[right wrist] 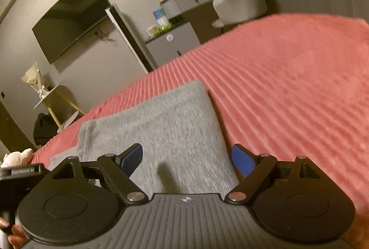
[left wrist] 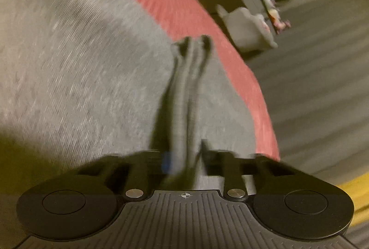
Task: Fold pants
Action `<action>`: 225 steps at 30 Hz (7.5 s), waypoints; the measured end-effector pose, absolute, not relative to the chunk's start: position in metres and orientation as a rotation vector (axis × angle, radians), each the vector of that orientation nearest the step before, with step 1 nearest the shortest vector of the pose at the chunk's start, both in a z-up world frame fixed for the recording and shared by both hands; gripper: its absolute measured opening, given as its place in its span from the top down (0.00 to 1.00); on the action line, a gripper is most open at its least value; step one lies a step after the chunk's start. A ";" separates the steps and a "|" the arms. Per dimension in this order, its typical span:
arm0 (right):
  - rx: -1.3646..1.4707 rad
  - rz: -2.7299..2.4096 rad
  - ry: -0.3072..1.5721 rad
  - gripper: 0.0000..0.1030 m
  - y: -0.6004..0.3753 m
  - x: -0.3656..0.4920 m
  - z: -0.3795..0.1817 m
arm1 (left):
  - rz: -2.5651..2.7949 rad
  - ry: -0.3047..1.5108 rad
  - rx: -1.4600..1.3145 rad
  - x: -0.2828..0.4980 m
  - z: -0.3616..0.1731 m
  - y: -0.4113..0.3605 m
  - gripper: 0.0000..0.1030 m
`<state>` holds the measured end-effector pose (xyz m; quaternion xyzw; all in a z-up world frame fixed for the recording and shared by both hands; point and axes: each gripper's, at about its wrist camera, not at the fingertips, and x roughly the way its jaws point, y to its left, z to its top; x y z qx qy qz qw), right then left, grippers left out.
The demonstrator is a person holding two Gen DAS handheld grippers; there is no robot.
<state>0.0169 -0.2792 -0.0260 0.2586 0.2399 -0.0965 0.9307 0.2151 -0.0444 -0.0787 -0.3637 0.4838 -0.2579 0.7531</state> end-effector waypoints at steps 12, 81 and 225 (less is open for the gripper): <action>0.596 -0.162 0.487 0.64 -0.288 0.015 -0.029 | -0.567 0.876 -0.750 0.186 -0.038 -0.021 0.85; 0.092 -0.020 0.632 0.46 -0.189 -0.003 -0.019 | -0.089 0.843 -0.070 0.085 -0.028 -0.063 0.09; 0.826 0.228 0.603 0.11 -0.225 0.026 -0.015 | 0.124 0.772 -0.646 0.041 -0.016 0.037 0.07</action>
